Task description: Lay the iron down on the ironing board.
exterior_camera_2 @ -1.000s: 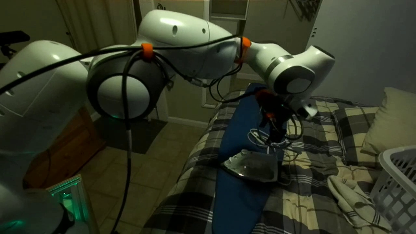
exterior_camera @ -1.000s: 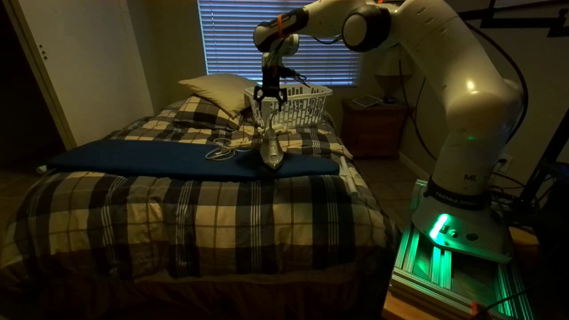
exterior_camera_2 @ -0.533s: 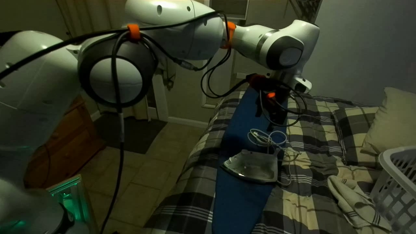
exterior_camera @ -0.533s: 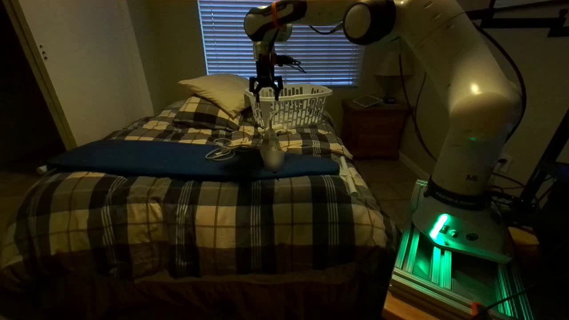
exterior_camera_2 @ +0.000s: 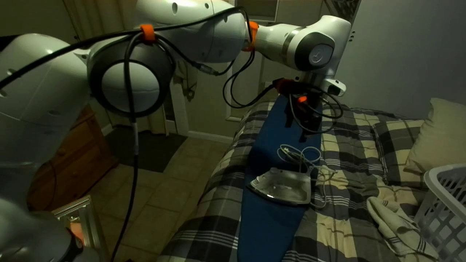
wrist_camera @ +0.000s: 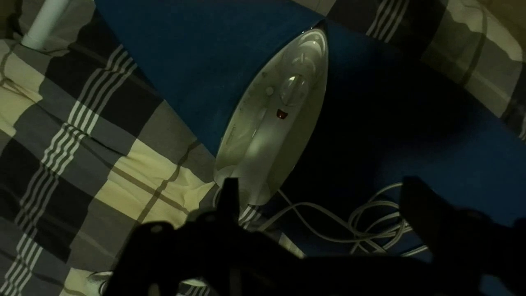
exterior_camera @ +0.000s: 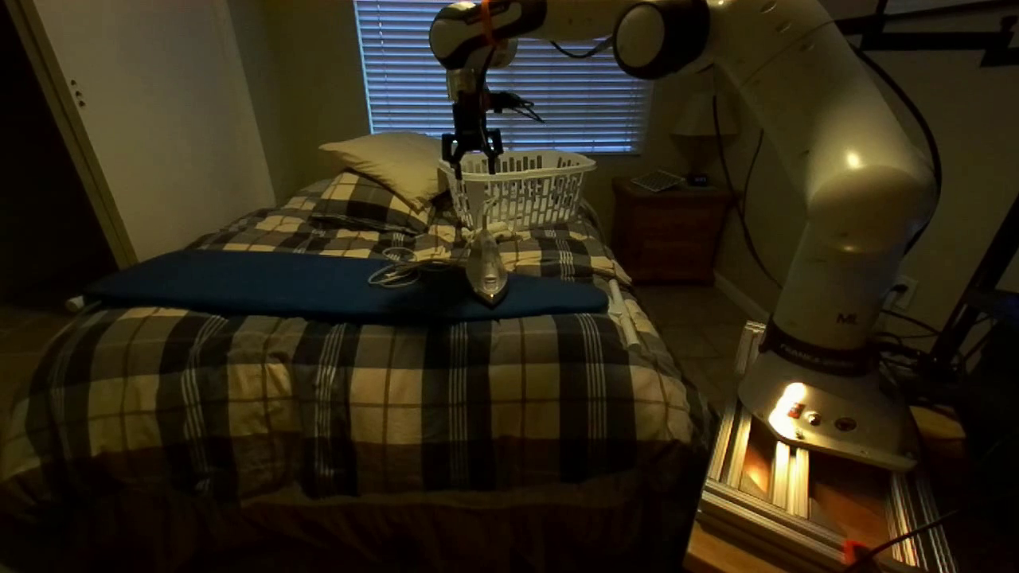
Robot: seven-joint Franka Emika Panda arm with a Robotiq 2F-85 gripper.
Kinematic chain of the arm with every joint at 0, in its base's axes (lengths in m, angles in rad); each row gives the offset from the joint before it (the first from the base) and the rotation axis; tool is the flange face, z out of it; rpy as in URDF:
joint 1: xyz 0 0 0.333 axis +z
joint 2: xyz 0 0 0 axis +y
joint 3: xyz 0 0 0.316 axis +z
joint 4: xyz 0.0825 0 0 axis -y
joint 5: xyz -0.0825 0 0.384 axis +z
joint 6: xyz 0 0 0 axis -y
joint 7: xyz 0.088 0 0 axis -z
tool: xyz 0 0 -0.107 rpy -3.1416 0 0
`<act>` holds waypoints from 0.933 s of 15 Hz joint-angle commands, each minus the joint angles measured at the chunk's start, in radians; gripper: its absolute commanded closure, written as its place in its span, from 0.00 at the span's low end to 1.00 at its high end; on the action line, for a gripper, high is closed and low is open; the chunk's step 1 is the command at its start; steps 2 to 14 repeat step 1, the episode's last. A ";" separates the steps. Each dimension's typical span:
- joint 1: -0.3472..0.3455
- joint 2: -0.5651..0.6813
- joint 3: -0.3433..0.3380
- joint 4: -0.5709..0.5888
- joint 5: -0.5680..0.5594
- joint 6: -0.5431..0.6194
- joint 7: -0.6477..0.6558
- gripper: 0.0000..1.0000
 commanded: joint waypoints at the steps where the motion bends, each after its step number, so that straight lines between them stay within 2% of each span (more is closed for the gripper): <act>1: 0.000 0.000 -0.001 0.000 0.000 0.000 -0.001 0.00; 14: 0.000 0.000 -0.001 0.000 0.000 0.000 -0.001 0.00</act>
